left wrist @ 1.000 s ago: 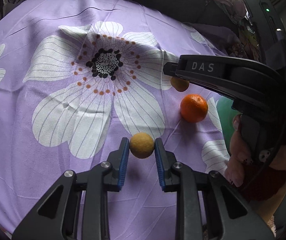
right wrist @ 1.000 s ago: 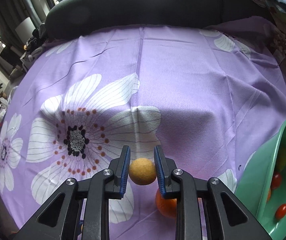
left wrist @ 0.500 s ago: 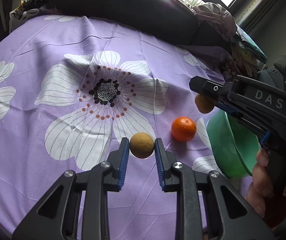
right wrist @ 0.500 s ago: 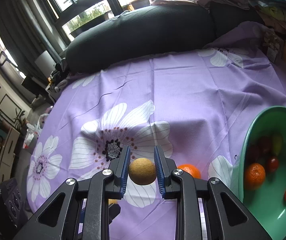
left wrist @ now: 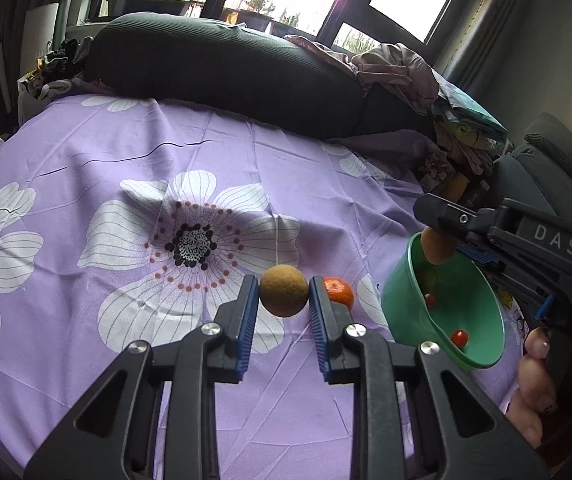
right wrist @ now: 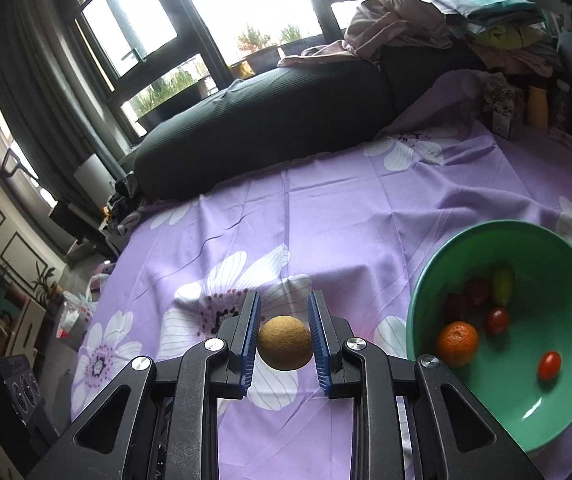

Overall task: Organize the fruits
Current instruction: 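Carry both small yellow fruits over the green bowl and open both tools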

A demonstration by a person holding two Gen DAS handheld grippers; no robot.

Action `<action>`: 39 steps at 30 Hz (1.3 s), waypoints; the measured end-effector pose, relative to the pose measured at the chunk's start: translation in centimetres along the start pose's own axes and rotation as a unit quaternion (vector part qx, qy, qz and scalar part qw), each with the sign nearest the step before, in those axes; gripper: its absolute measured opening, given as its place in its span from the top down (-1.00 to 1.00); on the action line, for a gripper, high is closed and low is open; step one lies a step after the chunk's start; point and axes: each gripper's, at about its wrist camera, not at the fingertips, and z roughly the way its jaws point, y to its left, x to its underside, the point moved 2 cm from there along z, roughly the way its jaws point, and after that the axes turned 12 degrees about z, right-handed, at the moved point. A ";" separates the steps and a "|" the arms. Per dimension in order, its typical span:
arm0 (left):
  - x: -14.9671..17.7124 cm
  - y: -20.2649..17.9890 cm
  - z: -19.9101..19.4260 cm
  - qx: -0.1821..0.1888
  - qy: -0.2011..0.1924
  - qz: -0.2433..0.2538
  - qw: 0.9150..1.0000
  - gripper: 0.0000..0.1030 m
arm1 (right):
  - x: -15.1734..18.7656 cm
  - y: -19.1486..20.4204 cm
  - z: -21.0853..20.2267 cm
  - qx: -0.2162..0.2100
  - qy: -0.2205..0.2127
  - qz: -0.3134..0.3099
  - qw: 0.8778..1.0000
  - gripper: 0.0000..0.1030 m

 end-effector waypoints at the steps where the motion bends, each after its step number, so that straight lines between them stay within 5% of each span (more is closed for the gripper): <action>1: -0.2 -0.4 -0.1 0.000 -0.002 0.006 1.000 0.51 | -0.1 -0.2 -0.4 -0.003 -0.005 0.004 1.000 0.50; 15: -4.9 -9.7 -1.3 0.041 -0.054 0.123 0.990 0.51 | -2.2 -6.0 -6.8 0.015 -0.096 0.084 0.992 0.49; 21: -5.7 -13.0 0.3 0.087 -0.050 0.150 0.983 0.51 | -2.5 -9.5 -8.9 0.059 -0.130 0.135 0.981 0.49; 26: -4.9 -14.3 2.9 0.128 -0.022 0.144 0.981 0.51 | -2.6 -11.9 -9.7 0.105 -0.144 0.174 0.968 0.49; 39: -2.1 -18.4 7.2 0.220 0.059 0.172 0.958 0.51 | -2.3 -15.2 -8.4 0.183 -0.115 0.205 0.955 0.49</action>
